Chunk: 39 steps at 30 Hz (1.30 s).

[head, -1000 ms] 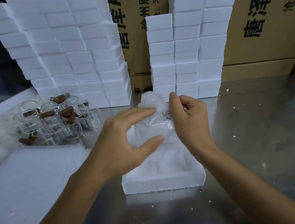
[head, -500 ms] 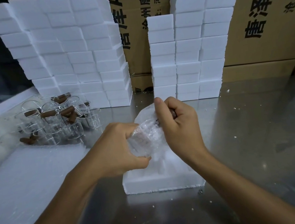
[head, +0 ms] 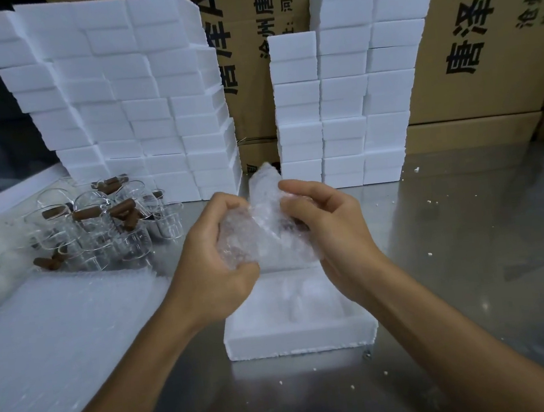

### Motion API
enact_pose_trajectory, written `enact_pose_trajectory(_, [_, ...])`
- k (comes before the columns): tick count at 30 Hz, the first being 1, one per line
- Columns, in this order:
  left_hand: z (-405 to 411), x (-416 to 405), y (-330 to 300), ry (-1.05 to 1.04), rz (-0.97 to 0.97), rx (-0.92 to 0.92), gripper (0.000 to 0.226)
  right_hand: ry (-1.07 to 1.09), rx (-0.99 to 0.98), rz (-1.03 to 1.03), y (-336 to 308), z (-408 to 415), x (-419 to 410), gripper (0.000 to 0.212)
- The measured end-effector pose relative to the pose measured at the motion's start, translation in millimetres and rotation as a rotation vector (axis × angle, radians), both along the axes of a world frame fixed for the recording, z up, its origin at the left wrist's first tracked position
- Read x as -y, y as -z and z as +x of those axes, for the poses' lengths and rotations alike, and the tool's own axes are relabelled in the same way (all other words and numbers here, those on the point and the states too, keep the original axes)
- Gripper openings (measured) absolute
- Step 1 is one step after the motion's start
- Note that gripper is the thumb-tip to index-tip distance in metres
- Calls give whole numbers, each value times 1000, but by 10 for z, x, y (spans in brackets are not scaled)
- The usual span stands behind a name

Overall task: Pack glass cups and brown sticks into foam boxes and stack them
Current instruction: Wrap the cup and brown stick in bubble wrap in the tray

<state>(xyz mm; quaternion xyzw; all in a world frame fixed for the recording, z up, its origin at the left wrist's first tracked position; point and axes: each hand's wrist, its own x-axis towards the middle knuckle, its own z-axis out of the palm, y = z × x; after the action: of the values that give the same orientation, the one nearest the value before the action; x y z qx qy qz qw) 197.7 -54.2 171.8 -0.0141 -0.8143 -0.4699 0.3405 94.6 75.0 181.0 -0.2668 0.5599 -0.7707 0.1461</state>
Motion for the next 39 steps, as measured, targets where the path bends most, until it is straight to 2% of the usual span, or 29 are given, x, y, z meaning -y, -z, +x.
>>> enact_pose_trajectory(4, [25, 7, -28, 34, -87, 67, 51, -21, -276, 66, -23, -38, -72, 23])
enact_pose_trajectory(8, [25, -32, -27, 11, -72, 57, 61, -94, -501, 109, -40, 36, -69, 31])
enact_pose_trajectory(12, [34, -43, -48, 37, -80, 94, 67, -148, -682, 222, -72, 99, -86, 18])
enact_pose_trajectory(19, [55, -56, -92, 149, 34, 153, 73, -373, -597, 282, -86, 43, -153, 22])
enact_pose_trajectory(24, [74, -46, -138, 149, 152, 142, 80, -458, -463, 214, -80, 35, -174, 13])
enact_pose_trajectory(29, [84, -52, -125, 214, 205, 198, 80, -475, -367, 248, -83, 58, -151, 49])
enact_pose_trajectory(32, [61, -64, -90, 249, 220, 239, 73, -451, -335, 261, -46, 49, -142, 46])
enact_pose_trajectory(35, [31, -43, -59, 205, 232, 232, 66, -385, -375, 331, -15, 29, -122, 55])
enact_pose_trajectory(36, [22, -26, -53, 184, 242, 227, 66, -368, -388, 342, 0, 15, -110, 53])
enact_pose_trajectory(39, [2, 50, -44, 90, 269, 190, 67, -336, -386, 276, -3, 35, -82, 22])
